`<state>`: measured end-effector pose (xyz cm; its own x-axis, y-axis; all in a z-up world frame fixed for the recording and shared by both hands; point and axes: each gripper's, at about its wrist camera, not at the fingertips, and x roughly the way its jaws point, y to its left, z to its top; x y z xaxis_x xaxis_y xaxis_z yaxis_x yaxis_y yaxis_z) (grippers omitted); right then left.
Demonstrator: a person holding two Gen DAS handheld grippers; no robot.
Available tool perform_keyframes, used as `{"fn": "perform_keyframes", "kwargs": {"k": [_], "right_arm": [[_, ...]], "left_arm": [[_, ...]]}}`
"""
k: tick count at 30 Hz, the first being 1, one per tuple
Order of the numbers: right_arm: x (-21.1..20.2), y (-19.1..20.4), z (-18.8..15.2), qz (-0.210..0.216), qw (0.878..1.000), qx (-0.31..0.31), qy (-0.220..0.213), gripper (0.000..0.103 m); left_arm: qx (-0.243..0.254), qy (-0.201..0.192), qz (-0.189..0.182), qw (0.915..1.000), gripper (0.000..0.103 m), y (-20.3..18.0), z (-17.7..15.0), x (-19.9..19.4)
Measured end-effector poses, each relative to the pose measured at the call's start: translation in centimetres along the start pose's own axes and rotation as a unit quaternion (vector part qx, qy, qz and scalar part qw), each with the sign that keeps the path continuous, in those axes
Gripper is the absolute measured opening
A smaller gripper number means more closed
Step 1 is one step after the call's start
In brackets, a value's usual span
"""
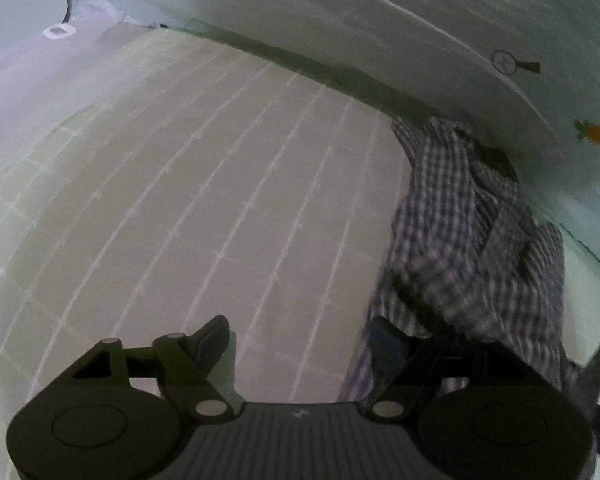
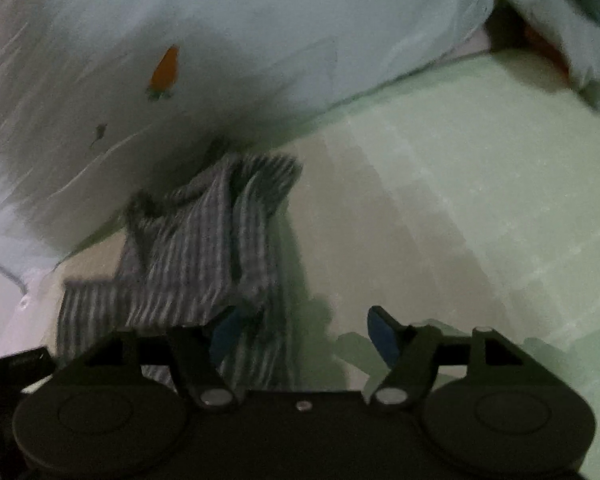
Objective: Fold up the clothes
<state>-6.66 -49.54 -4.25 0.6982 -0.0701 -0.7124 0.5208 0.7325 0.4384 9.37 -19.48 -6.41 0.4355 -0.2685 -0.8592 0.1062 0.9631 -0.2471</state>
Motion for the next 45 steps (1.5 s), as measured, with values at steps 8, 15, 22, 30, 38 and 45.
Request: {"fn": "perform_keyframes", "kwargs": {"k": [8, 15, 22, 30, 38, 45], "right_arm": [[1.4, 0.6, 1.3, 0.063, 0.998, 0.022, 0.009, 0.057], [1.6, -0.8, 3.1, 0.009, 0.999, 0.015, -0.031, 0.059], [2.8, 0.0, 2.4, -0.009, 0.998, -0.062, 0.009, 0.059], [2.2, 0.0, 2.0, 0.061, 0.997, -0.037, 0.016, 0.059], [5.2, -0.1, 4.0, 0.14, 0.989, -0.007, 0.043, 0.003], [3.5, -0.1, 5.9, 0.129, 0.991, -0.021, -0.025, 0.002]], "left_arm": [[0.033, 0.02, -0.003, 0.9993, 0.082, -1.6, -2.5, -0.2], [0.06, 0.011, -0.006, 0.9981, 0.082, -2.9, -1.2, 0.5], [0.07, 0.021, -0.005, 0.9973, 0.082, -3.4, -1.5, 1.0], [0.076, 0.022, -0.011, 0.9968, 0.083, -3.6, -1.3, 1.1], [0.117, 0.007, -0.053, 0.9917, 0.076, -6.2, 1.5, 2.9], [0.075, -0.045, -0.066, 0.994, 0.003, -6.0, 3.0, 2.5]]}}
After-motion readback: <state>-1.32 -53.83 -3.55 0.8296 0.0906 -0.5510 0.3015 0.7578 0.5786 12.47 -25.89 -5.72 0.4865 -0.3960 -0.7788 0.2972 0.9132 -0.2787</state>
